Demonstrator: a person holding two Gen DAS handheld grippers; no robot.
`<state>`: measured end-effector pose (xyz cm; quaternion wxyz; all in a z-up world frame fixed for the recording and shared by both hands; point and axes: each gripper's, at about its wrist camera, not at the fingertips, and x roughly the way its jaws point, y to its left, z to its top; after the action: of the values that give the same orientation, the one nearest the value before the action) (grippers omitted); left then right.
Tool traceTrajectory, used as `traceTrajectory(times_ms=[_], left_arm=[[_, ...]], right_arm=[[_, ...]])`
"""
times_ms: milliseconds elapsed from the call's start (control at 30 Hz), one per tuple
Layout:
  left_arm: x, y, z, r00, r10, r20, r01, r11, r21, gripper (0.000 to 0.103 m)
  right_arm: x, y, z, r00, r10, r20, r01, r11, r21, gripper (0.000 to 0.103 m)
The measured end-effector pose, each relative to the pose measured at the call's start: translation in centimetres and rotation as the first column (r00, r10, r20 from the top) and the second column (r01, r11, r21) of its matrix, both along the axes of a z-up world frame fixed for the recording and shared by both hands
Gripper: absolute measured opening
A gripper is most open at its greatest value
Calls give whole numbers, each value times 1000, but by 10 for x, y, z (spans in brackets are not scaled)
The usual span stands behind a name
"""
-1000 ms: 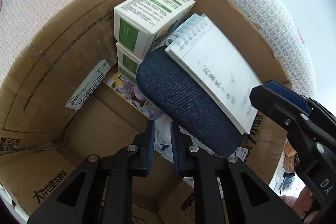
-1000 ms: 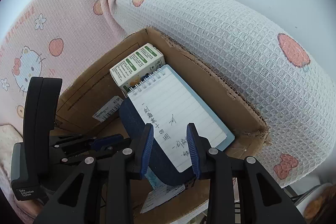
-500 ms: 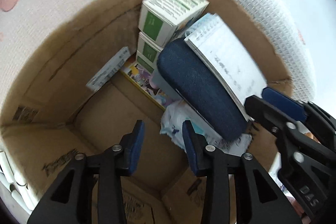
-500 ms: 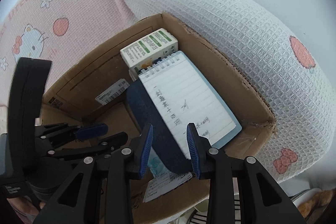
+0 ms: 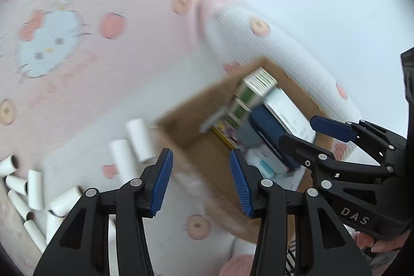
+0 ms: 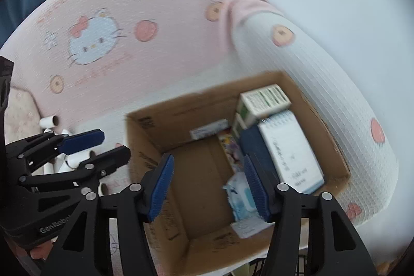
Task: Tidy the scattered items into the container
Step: 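Open both tools, release the notepad, and withdraw toward the tubes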
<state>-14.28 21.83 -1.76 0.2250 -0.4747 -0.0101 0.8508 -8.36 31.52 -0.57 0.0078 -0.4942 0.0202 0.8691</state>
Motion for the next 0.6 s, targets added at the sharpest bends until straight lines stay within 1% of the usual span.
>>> traceTrajectory(times_ms=[33,67,133,200,267,333,467,600], left_arm=[[5,-17,8,999,28,-31,-28,1000,-6,53],[12,-34,24,997,56,-61,-57,998,-18,55],[19,-64,28,985,118,-128,-125,991,-43,55],[23,-92,26,968,176,-176,-188,981,-54,56],[26,-120,17,952,236,-193,-248,968,-40,56],[27,-148,3,939,294,-178,-302,953,-17,56],[23,-196,-35,912,403,-71,-405,914,-10,56],[22,-231,-76,863,505,15,-504,862,-58,56]], right_arm=[[-2,-12,2,1000,24,-4,-24,1000,10,60],[-4,-25,4,999,53,-7,-53,998,20,60],[-8,-53,7,993,115,-8,-115,993,35,60],[-14,-79,6,985,173,-2,-172,984,41,60],[-20,-99,1,976,217,12,-217,975,38,61],[-27,-118,-7,970,241,38,-242,970,23,61],[-43,-151,-32,952,289,100,-290,957,-9,61],[-57,-181,-65,920,348,181,-347,937,-34,61]])
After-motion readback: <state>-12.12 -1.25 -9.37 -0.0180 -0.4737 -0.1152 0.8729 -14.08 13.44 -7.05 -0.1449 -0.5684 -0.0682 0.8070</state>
